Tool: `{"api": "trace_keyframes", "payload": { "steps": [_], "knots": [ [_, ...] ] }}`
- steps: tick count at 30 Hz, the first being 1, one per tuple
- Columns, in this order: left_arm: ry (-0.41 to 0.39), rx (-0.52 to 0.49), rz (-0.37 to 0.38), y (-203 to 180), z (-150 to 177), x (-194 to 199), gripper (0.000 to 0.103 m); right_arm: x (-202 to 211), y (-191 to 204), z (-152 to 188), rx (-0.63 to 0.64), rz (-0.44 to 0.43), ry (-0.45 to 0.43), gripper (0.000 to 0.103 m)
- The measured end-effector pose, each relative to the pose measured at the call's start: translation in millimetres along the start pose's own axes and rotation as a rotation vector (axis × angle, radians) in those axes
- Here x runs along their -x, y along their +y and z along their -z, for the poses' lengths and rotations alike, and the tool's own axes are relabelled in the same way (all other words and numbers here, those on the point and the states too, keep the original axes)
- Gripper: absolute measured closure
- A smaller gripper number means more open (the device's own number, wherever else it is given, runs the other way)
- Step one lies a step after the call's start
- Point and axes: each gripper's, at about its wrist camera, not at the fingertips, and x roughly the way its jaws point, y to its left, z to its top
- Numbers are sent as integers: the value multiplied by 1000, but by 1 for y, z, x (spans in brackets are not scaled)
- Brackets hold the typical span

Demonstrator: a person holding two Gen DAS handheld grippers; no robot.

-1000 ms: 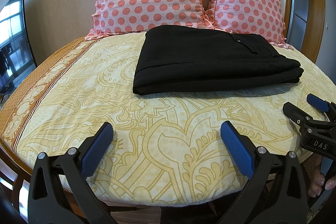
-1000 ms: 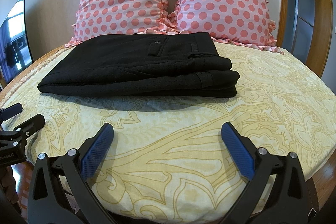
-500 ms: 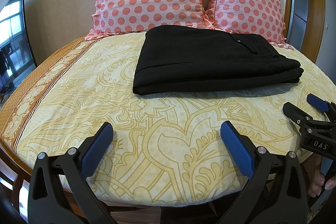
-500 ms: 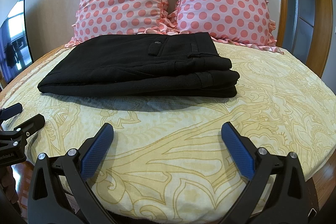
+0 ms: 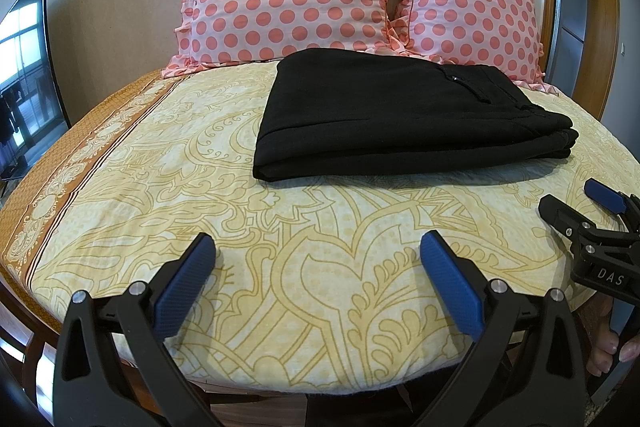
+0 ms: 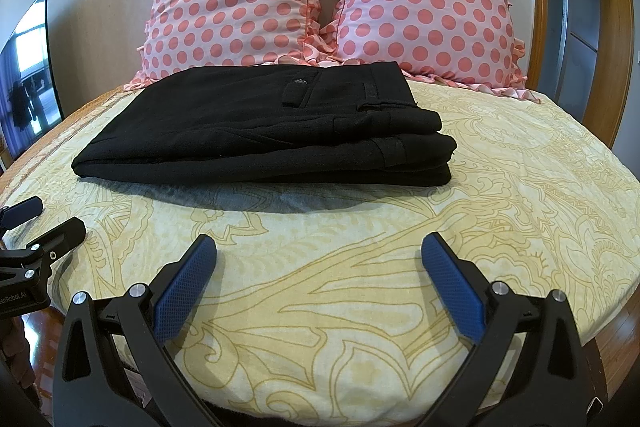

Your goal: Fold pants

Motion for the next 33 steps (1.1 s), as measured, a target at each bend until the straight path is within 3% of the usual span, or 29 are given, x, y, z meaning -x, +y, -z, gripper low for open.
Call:
{"api": "trace_keyframes", "payload": {
  "steps": [17,33],
  "knots": [
    [45,5,2,2,-7,-3,2,0,1,0,1,0,-1,1],
    [37,4,1,4,-7,-3,2,0,-4,-1,1,0,-1,1]
  ]
}}
